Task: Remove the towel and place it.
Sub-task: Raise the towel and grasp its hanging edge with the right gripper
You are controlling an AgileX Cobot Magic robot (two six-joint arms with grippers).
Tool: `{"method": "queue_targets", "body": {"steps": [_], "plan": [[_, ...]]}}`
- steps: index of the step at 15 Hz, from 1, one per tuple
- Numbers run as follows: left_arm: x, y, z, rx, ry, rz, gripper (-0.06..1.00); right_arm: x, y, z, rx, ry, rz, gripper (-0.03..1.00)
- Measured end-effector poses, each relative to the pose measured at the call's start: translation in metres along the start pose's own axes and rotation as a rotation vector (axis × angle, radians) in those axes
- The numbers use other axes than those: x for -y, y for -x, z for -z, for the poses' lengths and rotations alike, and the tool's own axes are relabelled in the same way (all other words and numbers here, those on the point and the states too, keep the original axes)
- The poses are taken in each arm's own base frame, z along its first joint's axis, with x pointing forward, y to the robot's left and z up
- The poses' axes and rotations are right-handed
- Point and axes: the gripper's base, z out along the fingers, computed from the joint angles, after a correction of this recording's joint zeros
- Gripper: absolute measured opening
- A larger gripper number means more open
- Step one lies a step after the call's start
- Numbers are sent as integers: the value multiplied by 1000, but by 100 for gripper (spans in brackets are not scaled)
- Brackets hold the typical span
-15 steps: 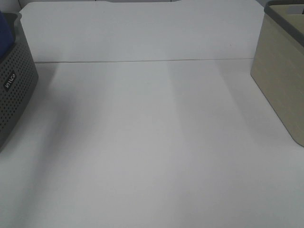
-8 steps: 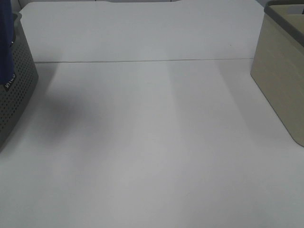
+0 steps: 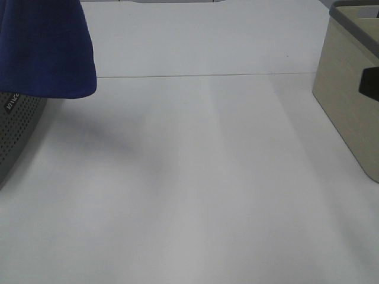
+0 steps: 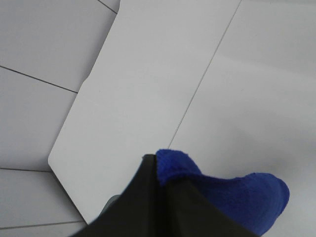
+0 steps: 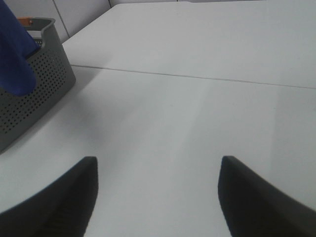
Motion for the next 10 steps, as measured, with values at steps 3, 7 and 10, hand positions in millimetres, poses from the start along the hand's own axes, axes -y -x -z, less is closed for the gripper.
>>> {"method": "queue_targets", "body": {"steps": [3, 7, 10], "plan": [[15, 19, 6, 92, -16, -62, 0, 8, -5, -48, -114, 76, 26, 69], [20, 26, 8, 133, -21, -75, 0, -8, 13, -89, -54, 436, 0, 68], [20, 26, 8, 139, -20, -75, 0, -13, 22, -107, 40, 589, 45, 68]]}}
